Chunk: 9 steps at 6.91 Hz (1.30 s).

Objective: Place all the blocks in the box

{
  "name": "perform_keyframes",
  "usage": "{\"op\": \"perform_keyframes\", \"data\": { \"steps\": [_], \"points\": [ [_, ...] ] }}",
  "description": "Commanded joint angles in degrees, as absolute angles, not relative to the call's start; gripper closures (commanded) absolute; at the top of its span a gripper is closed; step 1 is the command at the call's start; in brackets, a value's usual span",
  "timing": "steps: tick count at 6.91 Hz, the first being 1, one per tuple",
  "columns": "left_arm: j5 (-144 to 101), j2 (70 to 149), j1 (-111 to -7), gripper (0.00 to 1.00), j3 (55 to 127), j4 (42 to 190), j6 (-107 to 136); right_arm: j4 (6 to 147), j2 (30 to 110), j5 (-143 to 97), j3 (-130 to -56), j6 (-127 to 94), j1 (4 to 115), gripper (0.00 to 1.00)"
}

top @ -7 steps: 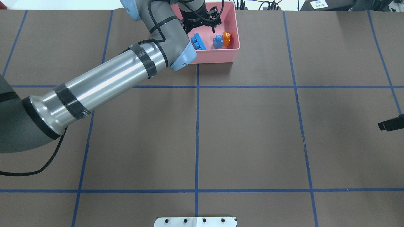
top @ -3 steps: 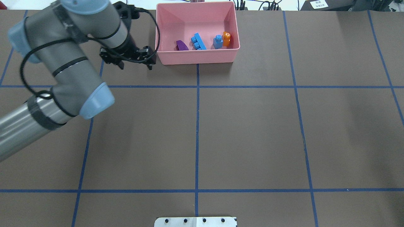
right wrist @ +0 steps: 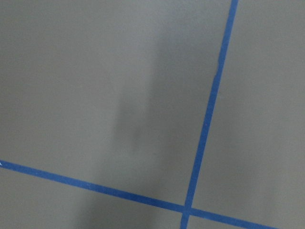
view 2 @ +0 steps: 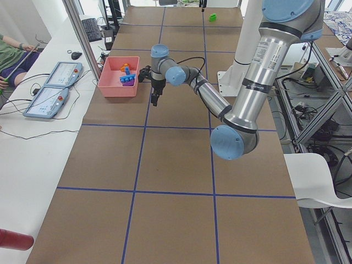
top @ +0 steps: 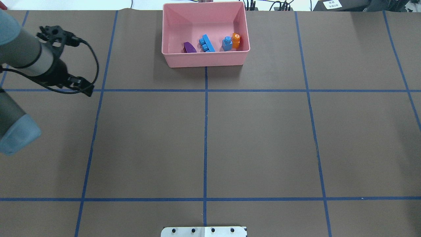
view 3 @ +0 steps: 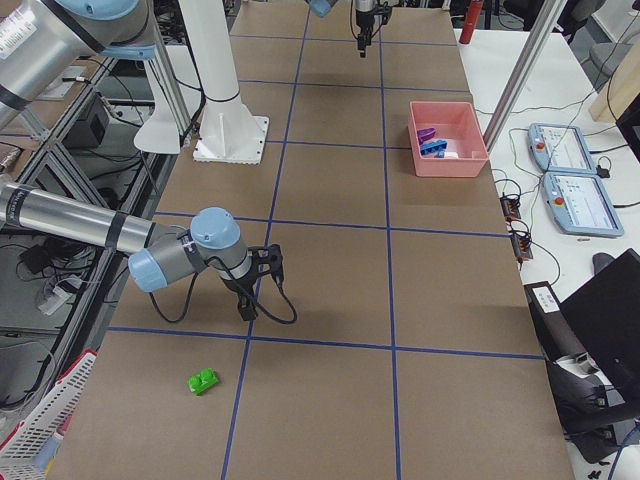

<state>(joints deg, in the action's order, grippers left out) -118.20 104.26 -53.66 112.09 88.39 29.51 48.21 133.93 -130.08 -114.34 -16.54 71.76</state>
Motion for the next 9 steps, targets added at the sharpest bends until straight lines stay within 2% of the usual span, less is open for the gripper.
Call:
{"op": "perform_keyframes", "data": {
  "steps": [1,3,4,6,9],
  "points": [
    [-118.3,91.9,-64.4,0.00,113.1,88.2,3.9,48.2,134.6,-128.2,-110.3,-10.6,71.5,0.01],
    [-126.3,85.8,-75.1,0.00,109.4,88.5,-13.3,48.3,134.1,-127.7,-109.0,-6.5,68.2,0.00],
    [-128.5,84.9,-76.8,0.00,109.8,88.5,-14.0,48.2,133.5,-126.4,-107.5,-4.3,65.5,0.00],
    [-128.5,84.9,-76.8,0.00,109.9,88.5,-13.4,48.3,132.9,-124.7,-103.8,-3.6,56.2,0.00],
    [-128.5,85.1,-76.8,0.00,110.0,88.5,-13.2,47.7,133.1,-124.4,-98.6,3.4,55.5,0.00]
  ]
}}
